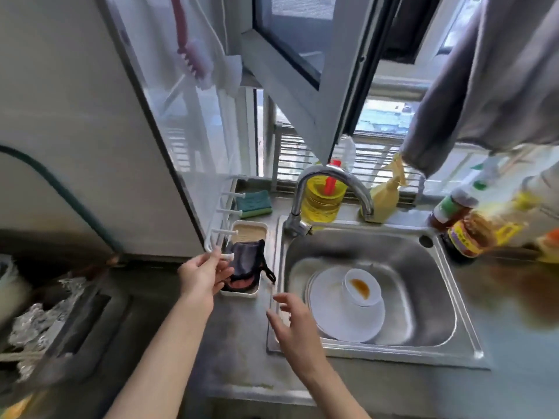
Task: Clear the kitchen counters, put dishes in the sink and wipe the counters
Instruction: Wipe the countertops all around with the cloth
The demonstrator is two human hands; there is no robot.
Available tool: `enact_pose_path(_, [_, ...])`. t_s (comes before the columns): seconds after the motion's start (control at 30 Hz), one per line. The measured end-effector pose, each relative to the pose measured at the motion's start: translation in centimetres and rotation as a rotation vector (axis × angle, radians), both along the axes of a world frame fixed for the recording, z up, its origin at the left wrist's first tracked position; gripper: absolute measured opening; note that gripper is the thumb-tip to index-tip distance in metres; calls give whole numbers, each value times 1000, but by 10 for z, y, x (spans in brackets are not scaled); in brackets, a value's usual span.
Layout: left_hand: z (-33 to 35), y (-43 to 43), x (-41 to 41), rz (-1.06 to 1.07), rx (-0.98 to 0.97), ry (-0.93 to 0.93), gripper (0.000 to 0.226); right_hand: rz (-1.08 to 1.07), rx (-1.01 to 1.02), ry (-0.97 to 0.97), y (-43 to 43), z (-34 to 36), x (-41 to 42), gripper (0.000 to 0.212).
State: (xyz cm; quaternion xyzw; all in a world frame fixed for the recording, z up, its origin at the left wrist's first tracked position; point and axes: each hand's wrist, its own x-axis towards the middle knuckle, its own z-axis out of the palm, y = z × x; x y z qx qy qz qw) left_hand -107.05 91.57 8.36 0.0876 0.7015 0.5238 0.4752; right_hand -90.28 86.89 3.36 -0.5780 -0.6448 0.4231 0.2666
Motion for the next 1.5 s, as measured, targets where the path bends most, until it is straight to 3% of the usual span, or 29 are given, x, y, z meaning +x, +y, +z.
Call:
enact_pose_path(0.3, [5, 2, 8, 102, 182, -121, 20, -142, 44, -30, -16, 2, 35, 19])
enact_pose_path(0.63, [-4, 2, 8, 82, 252, -109, 9, 76, -21, -186, 61, -50, -33, 29])
enact_pose_path(0.83, [-13, 1, 1, 36, 271, -72, 12, -146, -141, -355, 127, -82, -65, 41])
enact_pose_path(0.93, [-14, 1, 0, 23, 273, -62, 9, -153, -142, -495, 137, -89, -73, 43])
enact_pose_path(1.2, [-11, -1, -3, 18, 256, -66, 9, -211, -29, -695, 125, -92, -97, 26])
enact_pose_path(1.5, [-12, -1, -4, 7, 274, -72, 10, -193, -77, -589, 133, -85, -98, 19])
